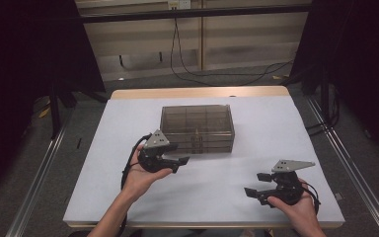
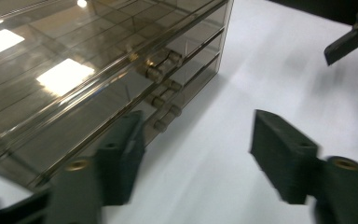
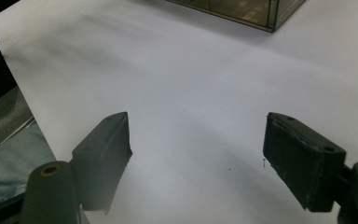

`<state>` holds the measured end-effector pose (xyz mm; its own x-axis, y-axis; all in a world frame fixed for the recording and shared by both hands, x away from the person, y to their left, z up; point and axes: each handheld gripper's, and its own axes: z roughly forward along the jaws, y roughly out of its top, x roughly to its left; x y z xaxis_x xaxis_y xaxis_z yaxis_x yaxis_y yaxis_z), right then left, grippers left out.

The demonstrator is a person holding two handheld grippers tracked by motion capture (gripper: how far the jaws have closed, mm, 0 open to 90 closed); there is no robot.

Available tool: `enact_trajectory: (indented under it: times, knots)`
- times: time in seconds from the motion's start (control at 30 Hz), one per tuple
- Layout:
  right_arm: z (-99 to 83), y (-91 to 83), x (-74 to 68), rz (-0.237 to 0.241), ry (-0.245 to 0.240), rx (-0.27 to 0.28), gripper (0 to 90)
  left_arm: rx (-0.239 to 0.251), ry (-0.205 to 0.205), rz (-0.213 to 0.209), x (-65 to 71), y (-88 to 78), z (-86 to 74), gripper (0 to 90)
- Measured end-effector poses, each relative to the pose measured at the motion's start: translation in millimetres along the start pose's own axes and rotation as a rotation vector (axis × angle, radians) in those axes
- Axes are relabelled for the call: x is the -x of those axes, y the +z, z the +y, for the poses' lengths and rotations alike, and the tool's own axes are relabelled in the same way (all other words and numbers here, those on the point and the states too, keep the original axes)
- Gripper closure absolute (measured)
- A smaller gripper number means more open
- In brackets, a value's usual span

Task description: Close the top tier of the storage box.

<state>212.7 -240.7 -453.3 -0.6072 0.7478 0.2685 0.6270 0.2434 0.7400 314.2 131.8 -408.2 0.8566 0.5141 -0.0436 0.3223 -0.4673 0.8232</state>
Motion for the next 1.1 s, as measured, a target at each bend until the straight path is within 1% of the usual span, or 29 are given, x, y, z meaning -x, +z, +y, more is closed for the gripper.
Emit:
enact_trajectory:
  times: [0.07,0.13,0.17,0.2,0.27,0.33,0.37,0.4,0.43,0.47,0.57,0.67,0.73,0.8,0.9,0.97,1.03,1.07,1.1]
  knots:
    - [0.0,-0.6,0.9,-0.005,-0.001,0.006,22.7,-0.005,0.002,0.009,-0.2,-3.7,-3.0,26.1]
    - [0.0,-1.2,1.7,-0.009,0.008,0.01,22.3,-0.02,0.009,0.039,-0.7,-7.6,-6.1,20.3]
    - [-0.1,-1.5,2.3,-0.011,0.011,0.012,22.1,-0.02,0.011,0.047,-1.2,-9.5,-8.2,18.8]
    - [-0.1,-1.5,3.0,-0.012,0.012,0.017,22.0,-0.017,0.009,0.044,-2.6,-11.5,-10.0,18.5]
    - [-0.3,-2.0,4.0,-0.014,0.019,0.016,21.8,-0.017,-0.003,0.054,-3.6,-15.7,-13.4,15.3]
    - [-0.4,-1.9,3.9,-0.017,0.022,0.016,21.6,-0.017,0.001,0.063,-5.0,-21.6,-16.2,12.7]
    - [-0.4,-1.9,3.8,-0.017,0.022,0.016,21.6,-0.013,-0.014,0.058,-5.3,-24.1,-18.1,11.8]
    - [-0.4,-2.0,4.0,-0.016,0.02,0.016,21.5,-0.015,-0.018,0.063,-6.3,-27.2,-19.5,10.0]
    - [-0.3,-1.9,4.0,-0.018,0.023,0.018,21.5,-0.007,-0.036,0.062,-6.9,-30.3,-21.3,8.6]
    - [-0.2,-2.1,4.3,-0.017,0.027,0.02,21.5,0.002,-0.05,0.062,-8.0,-33.8,-23.1,8.4]
    - [-0.1,-2.5,3.9,-0.019,0.03,0.021,21.5,0.005,-0.05,0.087,-9.7,-44.5,-27.1,6.5]
    - [-0.2,-2.9,3.8,-0.024,0.028,0.025,21.4,0.008,-0.055,0.094,-11.2,-53.9,-31.5,6.0]
    - [-0.3,-3.5,3.9,-0.024,0.034,0.026,21.3,-0.002,-0.067,0.108,-12.1,-59.9,-34.4,6.9]
    - [-0.3,-3.3,4.7,-0.027,0.035,0.026,21.3,0.003,-0.076,0.122,-13.2,-65.9,-39.1,6.9]
    - [-0.4,-3.1,5.1,-0.029,0.041,0.025,21.2,0.005,-0.082,0.132,-13.7,-73.9,-46.5,6.9]
    - [-0.5,-3.0,5.1,-0.031,0.041,0.025,21.1,0.01,-0.088,0.131,-13.6,-79.6,-51.8,6.7]
    - [-0.7,-3.1,5.3,-0.031,0.041,0.025,21.0,0.014,-0.105,0.125,-14.3,-82.9,-56.1,6.2]
    - [-0.8,-3.1,5.3,-0.032,0.041,0.025,20.9,0.005,-0.108,0.14,-14.2,-84.2,-58.5,6.2]
    - [-0.8,-3.2,5.4,-0.032,0.042,0.026,20.9,0.011,-0.114,0.139,-14.5,-84.8,-60.5,6.1]
